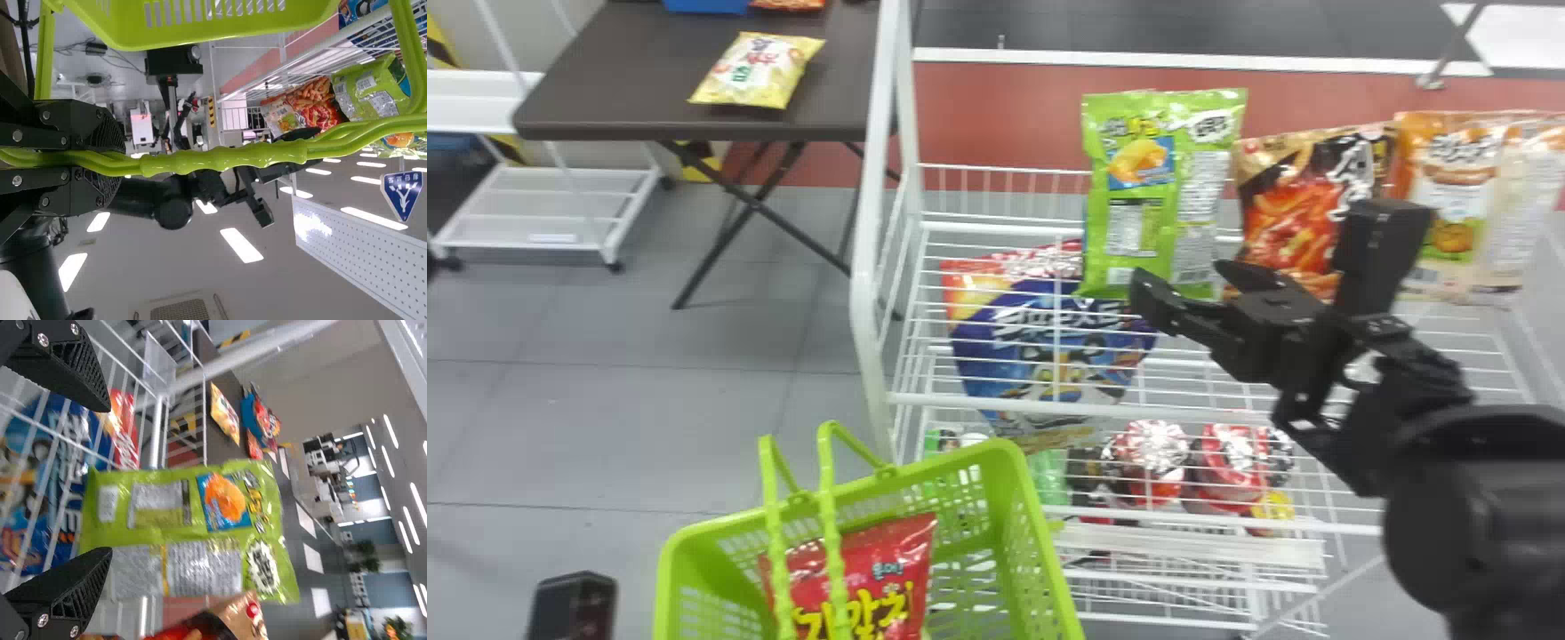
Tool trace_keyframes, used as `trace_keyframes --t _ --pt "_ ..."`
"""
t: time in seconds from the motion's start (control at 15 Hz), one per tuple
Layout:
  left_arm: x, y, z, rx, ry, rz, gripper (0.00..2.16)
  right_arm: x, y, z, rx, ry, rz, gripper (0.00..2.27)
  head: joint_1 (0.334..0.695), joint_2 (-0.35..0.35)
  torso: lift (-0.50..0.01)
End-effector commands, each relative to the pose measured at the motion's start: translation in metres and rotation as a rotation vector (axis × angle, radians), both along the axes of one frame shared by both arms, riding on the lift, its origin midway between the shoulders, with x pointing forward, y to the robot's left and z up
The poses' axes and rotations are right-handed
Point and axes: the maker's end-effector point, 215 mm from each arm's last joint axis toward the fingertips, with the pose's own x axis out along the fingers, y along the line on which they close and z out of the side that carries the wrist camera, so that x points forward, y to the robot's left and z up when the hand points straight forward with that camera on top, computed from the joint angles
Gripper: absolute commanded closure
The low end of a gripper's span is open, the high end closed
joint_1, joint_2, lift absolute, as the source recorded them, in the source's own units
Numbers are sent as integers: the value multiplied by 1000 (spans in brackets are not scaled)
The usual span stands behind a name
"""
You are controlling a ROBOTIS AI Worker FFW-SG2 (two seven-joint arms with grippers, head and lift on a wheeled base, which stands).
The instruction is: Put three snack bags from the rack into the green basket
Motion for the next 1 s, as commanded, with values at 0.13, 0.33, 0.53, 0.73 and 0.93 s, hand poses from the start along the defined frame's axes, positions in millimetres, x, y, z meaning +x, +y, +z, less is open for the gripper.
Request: trace_keyframes --t 0.13,0.33,0.53,0.73,0.93 --pt "-5 1 -1 -9 9 -1 2148 61 -10 -2 -63 -108 -61 73 695 -92 0" --pt "-10 -2 -2 -12 8 -4 2148 88 7 -12 -85 -93 -29 208 695 -85 0" --pt "-12 -2 -4 -10 10 -2 2148 85 15 -26 -106 -60 -12 1656 695 -69 0" --pt "-13 -2 -6 -12 14 -2 2148 73 17 -43 -103 -18 -13 2256 695 -54 0" --pt "-11 -4 -5 -14 10 -5 2148 65 16 -47 -72 -4 -16 2256 695 -51 0"
